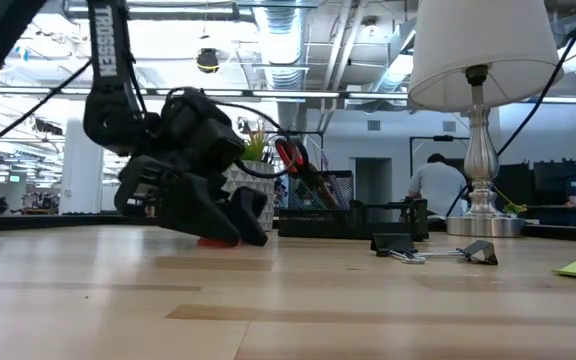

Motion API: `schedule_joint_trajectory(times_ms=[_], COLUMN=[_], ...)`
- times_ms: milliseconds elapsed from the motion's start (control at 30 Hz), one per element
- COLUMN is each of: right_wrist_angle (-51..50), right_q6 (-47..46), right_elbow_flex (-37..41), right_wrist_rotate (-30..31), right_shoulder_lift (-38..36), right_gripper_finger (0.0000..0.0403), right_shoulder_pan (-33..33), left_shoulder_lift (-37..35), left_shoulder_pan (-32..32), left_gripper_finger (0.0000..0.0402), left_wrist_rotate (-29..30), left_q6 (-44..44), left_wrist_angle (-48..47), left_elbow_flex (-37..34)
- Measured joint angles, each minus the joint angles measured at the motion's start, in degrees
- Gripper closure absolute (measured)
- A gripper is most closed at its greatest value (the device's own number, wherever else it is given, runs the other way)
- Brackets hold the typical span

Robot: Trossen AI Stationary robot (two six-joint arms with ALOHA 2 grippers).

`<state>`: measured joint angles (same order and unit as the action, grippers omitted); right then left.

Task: Pick and place office supplies into organizer
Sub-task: Put the orange eraser into the black desk organizer

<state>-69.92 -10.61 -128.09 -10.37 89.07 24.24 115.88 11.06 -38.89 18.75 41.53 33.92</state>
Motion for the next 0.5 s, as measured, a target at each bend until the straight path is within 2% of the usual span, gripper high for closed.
schedule_joint_trajectory(times_ms=[133, 333, 500], right_wrist_angle=[-0.5, -0.9, -1.6], right_q6=[0.0, 0.0, 0.0], right_elbow_flex=[0.1, 0.1, 0.1], right_wrist_rotate=[0.0, 0.0, 0.0], right_shoulder_lift=[0.3, 0.3, 0.3], right_gripper_finger=[0.0327, 0.0327, 0.0327], right_shoulder_pan=[0.0, 0.0, 0.1], left_shoulder_lift=[2.1, 2.1, 2.1], left_shoulder_pan=[1.2, -0.2, -1.4], left_gripper_finger=[0.0214, 0.0243, 0.0283], left_wrist_rotate=[-3.9, -0.5, 3.1], left_q6=[-1.8, -1.9, -3.0], left_wrist_angle=[3.1, 4.0, 7.5], left_elbow_flex=[0.0, -0.2, -1.8])
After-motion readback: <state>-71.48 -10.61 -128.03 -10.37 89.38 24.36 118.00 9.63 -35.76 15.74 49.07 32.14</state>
